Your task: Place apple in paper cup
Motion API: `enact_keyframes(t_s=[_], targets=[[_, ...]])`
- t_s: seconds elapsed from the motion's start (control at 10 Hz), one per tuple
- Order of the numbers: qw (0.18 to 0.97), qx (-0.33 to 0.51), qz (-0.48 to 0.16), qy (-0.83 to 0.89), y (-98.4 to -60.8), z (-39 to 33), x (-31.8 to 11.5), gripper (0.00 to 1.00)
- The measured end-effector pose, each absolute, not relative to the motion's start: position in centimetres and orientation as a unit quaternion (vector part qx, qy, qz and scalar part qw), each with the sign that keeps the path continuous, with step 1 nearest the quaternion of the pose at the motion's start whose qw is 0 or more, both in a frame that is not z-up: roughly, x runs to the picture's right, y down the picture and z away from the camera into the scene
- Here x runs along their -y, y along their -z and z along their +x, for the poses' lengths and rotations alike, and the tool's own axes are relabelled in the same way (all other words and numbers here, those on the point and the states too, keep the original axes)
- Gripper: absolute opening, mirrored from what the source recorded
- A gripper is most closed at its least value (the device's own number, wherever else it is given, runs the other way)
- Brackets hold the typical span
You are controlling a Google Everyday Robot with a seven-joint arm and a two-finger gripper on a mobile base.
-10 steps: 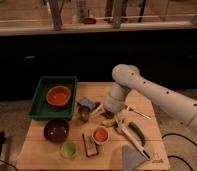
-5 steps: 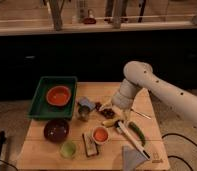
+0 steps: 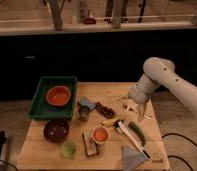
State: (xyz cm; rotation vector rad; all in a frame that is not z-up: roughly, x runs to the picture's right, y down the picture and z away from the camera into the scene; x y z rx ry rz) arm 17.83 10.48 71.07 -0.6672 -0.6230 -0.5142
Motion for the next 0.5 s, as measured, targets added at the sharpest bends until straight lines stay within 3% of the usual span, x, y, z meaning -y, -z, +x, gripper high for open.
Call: enact_keyframes(t_s=[0.5], targets=[[0.883, 0.271, -0.316, 0.215, -72.00, 19.10, -9.92, 0.80]])
